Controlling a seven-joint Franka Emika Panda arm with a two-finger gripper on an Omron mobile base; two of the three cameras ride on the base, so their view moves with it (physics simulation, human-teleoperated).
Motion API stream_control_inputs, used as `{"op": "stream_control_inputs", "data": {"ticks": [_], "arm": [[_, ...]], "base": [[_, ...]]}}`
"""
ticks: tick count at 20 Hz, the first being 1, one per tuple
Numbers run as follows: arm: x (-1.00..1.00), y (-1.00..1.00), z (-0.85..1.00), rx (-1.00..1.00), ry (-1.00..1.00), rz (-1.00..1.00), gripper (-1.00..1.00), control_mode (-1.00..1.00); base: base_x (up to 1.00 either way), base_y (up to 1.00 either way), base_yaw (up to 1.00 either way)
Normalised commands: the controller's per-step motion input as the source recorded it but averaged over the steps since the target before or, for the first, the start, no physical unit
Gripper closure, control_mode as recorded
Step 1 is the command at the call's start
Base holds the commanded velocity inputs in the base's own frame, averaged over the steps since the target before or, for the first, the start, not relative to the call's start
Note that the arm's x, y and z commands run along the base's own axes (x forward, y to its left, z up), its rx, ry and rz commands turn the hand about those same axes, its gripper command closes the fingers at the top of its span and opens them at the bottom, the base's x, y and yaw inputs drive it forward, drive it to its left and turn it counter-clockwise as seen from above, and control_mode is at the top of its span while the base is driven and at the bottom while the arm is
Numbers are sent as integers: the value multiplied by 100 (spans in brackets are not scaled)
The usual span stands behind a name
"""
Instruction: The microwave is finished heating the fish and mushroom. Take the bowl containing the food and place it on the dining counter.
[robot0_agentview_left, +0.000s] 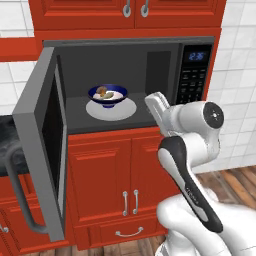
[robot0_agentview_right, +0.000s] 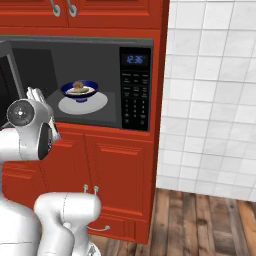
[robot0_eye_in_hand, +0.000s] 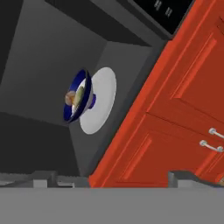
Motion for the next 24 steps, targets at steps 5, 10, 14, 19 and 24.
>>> {"op": "stream_control_inputs", "data": {"ticks": [5,10,14,19,24], "arm": [[14,-41,10,-5,27,-16,-100,-100],[25,0,-21,0,0,0,-100,-100],[69,-1,-50,0,0,6,-100,-100],[63,-12,-12,14,8,25,-100,-100],[34,-5,2,14,21,27,-100,-100]], "base": [[0,0,0],[0,0,0],[0,0,0],[0,0,0],[0,0,0]]}}
